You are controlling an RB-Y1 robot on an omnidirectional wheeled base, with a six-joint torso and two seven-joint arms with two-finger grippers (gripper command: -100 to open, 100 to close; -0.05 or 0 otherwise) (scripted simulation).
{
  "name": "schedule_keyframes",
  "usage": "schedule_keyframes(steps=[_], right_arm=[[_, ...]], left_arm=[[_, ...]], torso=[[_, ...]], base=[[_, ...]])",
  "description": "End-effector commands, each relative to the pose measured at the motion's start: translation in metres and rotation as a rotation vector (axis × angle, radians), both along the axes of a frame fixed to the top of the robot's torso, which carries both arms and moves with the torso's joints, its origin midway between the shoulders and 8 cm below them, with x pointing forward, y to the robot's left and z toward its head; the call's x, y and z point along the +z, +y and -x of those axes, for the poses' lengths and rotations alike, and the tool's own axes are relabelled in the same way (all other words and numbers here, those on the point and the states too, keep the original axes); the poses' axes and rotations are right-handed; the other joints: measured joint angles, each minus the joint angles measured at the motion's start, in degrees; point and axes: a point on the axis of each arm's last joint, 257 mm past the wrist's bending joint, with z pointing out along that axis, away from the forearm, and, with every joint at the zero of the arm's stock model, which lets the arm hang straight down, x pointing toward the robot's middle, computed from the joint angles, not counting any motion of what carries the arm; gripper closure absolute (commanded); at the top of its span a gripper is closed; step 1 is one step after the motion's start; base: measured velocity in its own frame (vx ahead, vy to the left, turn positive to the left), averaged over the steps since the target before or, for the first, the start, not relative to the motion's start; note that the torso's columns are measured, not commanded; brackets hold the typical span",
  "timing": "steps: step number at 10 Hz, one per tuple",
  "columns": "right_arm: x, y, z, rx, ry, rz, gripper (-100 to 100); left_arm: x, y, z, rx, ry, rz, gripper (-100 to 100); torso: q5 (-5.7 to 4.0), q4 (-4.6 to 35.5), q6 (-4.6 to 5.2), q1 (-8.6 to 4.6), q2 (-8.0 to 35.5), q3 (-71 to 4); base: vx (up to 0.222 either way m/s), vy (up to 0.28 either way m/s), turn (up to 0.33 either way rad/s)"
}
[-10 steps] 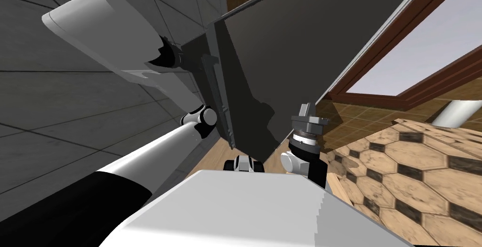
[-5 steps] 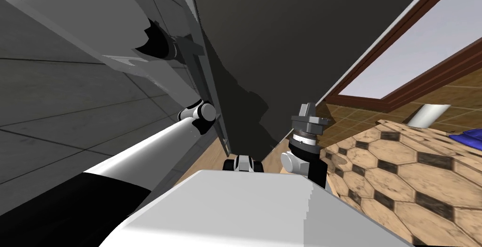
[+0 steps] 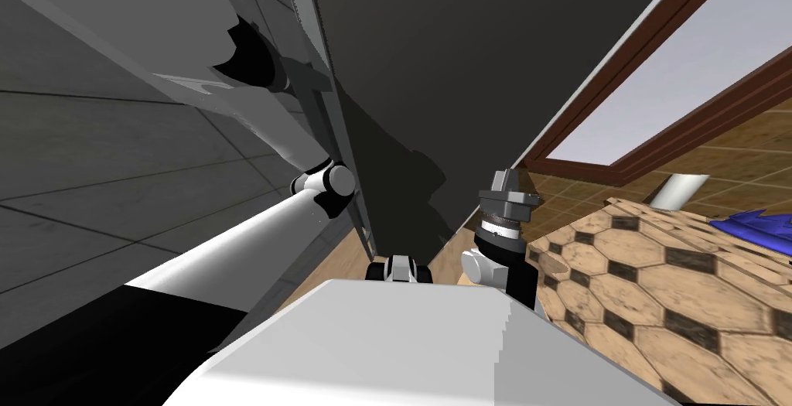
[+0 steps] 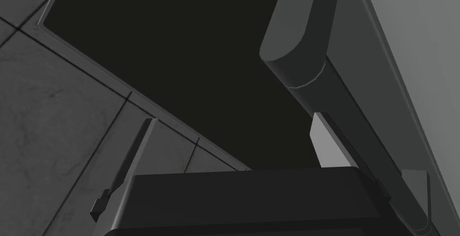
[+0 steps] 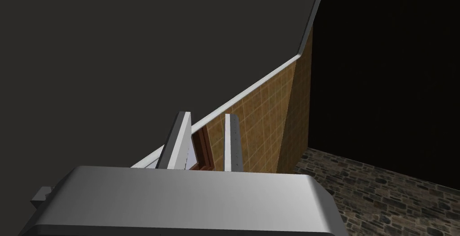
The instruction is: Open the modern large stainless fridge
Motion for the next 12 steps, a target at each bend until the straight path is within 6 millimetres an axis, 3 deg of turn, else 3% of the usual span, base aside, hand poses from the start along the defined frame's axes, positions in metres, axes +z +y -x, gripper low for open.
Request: schedule_keyframes(steps=[1,2,3,6,11,12], right_arm=[[0.0,0.0,0.0,0.0,0.0,0.0,0],[0.0,0.0,0.0,0.0,0.0,0.0,0],[0.0,0.0,0.0,0.0,0.0,0.0,0],[0.0,0.0,0.0,0.0,0.0,0.0,0],[0.0,0.0,0.0,0.0,0.0,0.0,0],[0.0,0.0,0.0,0.0,0.0,0.0,0]], left_arm=[[-0.012,0.01,-0.004,0.008,0.0,0.039,-100],[-0.013,0.009,-0.005,0.007,0.011,0.032,-100],[0.0,0.0,0.0,0.0,0.0,0.0,100],[-0.007,0.029,0.007,0.071,0.002,0.026,100],[-0.009,0.073,0.029,0.207,-0.001,0.046,100],[-0.006,0.069,0.025,0.186,-0.001,0.043,100]], torso=[[0.36,-0.07,-0.21,0.82,-0.11,-0.11],[0.57,-0.14,-0.29,1.23,-0.32,-0.28],[0.72,-0.16,-0.42,1.35,-0.33,-0.29],[0.74,-0.08,-0.52,1.18,0.32,0.29],[0.82,-0.07,-0.54,1.49,0.14,0.13],[0.9,-0.02,-0.61,1.62,0.27,0.2]], base=[[0.026,0.111,-0.052],[-0.003,0.044,-0.001],[-0.026,-0.088,0.064],[-0.085,-0.056,0.132],[-0.205,-0.14,0.147],[-0.137,-0.062,0.039]])
